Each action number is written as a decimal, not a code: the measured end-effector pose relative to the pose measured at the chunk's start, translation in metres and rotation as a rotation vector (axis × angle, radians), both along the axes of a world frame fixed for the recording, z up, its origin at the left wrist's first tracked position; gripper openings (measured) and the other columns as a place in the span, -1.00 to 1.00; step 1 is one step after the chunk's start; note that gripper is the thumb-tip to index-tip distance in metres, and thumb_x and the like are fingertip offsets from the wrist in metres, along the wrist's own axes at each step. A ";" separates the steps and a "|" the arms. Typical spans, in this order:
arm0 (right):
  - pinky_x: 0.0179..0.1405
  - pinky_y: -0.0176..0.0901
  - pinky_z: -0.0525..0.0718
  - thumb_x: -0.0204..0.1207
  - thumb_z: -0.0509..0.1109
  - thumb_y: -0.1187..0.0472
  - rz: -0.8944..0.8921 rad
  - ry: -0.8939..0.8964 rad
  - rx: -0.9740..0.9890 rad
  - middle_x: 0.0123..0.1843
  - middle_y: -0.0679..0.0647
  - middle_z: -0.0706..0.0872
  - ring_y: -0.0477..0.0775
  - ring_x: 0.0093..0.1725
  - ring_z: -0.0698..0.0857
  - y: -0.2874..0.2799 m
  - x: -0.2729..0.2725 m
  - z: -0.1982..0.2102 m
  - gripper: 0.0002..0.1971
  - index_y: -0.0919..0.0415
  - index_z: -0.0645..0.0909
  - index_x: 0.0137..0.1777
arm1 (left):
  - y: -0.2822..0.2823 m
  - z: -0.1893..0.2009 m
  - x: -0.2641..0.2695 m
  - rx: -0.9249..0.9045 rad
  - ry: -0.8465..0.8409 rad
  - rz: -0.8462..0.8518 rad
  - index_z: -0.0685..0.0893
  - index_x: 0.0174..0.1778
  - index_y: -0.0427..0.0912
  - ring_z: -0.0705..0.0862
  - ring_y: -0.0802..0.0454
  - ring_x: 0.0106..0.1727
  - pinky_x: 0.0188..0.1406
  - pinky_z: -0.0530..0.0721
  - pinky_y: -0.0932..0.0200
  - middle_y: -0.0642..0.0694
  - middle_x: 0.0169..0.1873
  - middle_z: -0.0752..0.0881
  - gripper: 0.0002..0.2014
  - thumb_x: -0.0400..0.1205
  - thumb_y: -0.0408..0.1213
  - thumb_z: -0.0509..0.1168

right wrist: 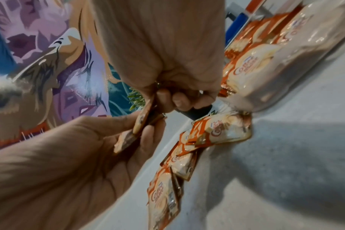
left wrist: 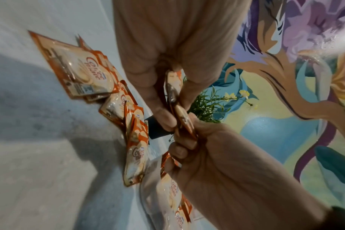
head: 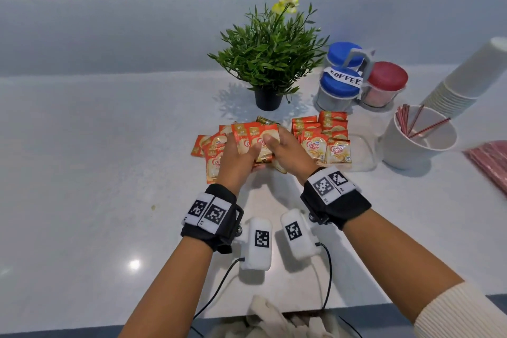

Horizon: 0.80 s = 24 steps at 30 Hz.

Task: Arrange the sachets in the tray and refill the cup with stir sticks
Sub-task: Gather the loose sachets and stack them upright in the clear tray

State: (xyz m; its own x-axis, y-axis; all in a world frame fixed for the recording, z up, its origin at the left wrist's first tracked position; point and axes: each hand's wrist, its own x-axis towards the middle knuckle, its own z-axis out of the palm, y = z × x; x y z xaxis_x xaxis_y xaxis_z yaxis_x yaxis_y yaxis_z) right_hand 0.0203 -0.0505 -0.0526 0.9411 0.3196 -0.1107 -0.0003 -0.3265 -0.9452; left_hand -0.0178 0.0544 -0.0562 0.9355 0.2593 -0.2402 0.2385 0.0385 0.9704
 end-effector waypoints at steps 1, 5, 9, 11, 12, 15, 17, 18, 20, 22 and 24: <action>0.34 0.26 0.51 0.63 0.17 0.08 -0.014 0.011 0.005 0.26 0.27 0.65 0.24 0.27 0.62 -0.003 -0.002 0.002 -0.61 0.33 0.45 0.34 | -0.002 0.001 -0.001 0.005 -0.010 -0.008 0.44 0.40 -0.14 0.66 -0.15 0.23 0.12 0.72 -0.09 -0.18 0.23 0.65 -0.59 0.62 -0.34 0.29; 0.19 0.07 0.57 0.64 0.21 0.28 -0.030 0.043 0.009 0.15 0.29 0.68 0.18 0.13 0.64 -0.020 -0.005 0.011 -0.79 0.36 0.52 0.18 | -0.007 0.000 0.003 0.036 -0.037 0.012 0.46 0.36 -0.11 0.67 -0.16 0.22 0.22 0.64 -0.24 -0.18 0.21 0.67 -0.45 0.42 -0.17 0.35; -0.23 -0.20 0.63 0.52 0.37 0.36 0.000 0.079 0.024 -0.16 0.30 0.71 -0.02 -0.25 0.70 -0.038 -0.004 0.016 -0.90 0.21 0.52 -0.16 | -0.013 -0.005 0.009 0.053 -0.022 0.045 0.40 0.44 -0.10 0.65 -0.18 0.24 0.25 0.62 -0.26 -0.17 0.23 0.66 -0.36 0.41 -0.13 0.33; -0.41 -0.42 0.64 0.51 0.37 0.41 0.000 0.121 0.077 -0.25 0.10 0.70 -0.26 -0.43 0.70 -0.045 -0.005 0.018 -0.81 0.13 0.50 -0.22 | -0.018 -0.005 0.011 0.048 -0.016 0.046 0.35 0.48 -0.11 0.63 -0.18 0.27 0.27 0.60 -0.25 -0.18 0.26 0.64 -0.36 0.46 -0.15 0.34; -0.45 -0.46 0.62 0.50 0.37 0.42 -0.017 0.136 0.085 -0.26 0.05 0.68 -0.31 -0.48 0.69 -0.048 -0.004 0.017 -0.79 0.11 0.49 -0.23 | -0.022 -0.005 0.012 0.040 -0.018 0.034 0.33 0.50 -0.10 0.62 -0.18 0.28 0.29 0.59 -0.25 -0.18 0.28 0.62 -0.34 0.46 -0.13 0.35; -0.52 -0.45 0.57 0.50 0.40 0.38 -0.097 0.162 0.050 -0.32 0.04 0.65 -0.31 -0.60 0.62 -0.056 -0.003 0.017 -0.79 0.11 0.49 -0.24 | -0.031 -0.003 0.015 0.007 -0.004 -0.040 0.24 0.55 -0.04 0.59 -0.15 0.34 0.33 0.56 -0.24 -0.15 0.35 0.58 -0.16 0.33 0.06 0.34; -0.54 -0.47 0.56 0.50 0.39 0.39 -0.141 0.170 0.055 -0.35 0.05 0.63 -0.30 -0.63 0.60 -0.060 -0.001 0.017 -0.77 0.10 0.48 -0.29 | -0.039 0.000 0.015 -0.012 0.007 -0.086 0.20 0.56 -0.07 0.57 -0.16 0.37 0.36 0.53 -0.24 -0.18 0.38 0.55 -0.21 0.43 -0.01 0.37; -0.53 -0.47 0.58 0.51 0.38 0.40 -0.159 0.172 0.064 -0.35 0.05 0.62 -0.29 -0.63 0.60 -0.063 -0.001 0.017 -0.76 0.10 0.49 -0.30 | -0.043 0.002 0.015 -0.012 -0.002 -0.101 0.20 0.55 -0.13 0.57 -0.17 0.36 0.37 0.53 -0.24 -0.21 0.37 0.55 -0.30 0.53 -0.14 0.36; -0.39 -0.35 0.68 0.52 0.37 0.40 -0.185 0.151 0.049 -0.31 0.08 0.65 -0.21 -0.50 0.66 -0.067 0.000 0.017 -0.81 0.14 0.55 -0.27 | -0.051 0.002 0.016 0.006 -0.024 -0.110 0.25 0.52 -0.18 0.59 -0.16 0.33 0.37 0.53 -0.22 -0.23 0.33 0.57 -0.42 0.60 -0.33 0.31; -0.08 -0.04 0.76 0.53 0.36 0.38 -0.204 0.099 -0.030 -0.14 0.20 0.74 0.09 -0.20 0.76 -0.070 -0.001 0.018 -0.94 0.29 0.66 -0.09 | -0.059 0.003 0.018 0.047 -0.056 -0.106 0.30 0.48 -0.19 0.60 -0.13 0.31 0.37 0.54 -0.19 -0.22 0.30 0.59 -0.47 0.60 -0.41 0.29; 0.11 0.01 0.71 0.54 0.34 0.34 -0.212 0.039 -0.117 0.02 0.25 0.77 0.22 0.00 0.75 -0.075 0.000 0.018 -0.83 0.34 0.69 0.07 | -0.067 0.005 0.021 0.098 -0.085 -0.085 0.34 0.46 -0.20 0.61 -0.10 0.28 0.36 0.55 -0.12 -0.20 0.28 0.61 -0.50 0.59 -0.46 0.27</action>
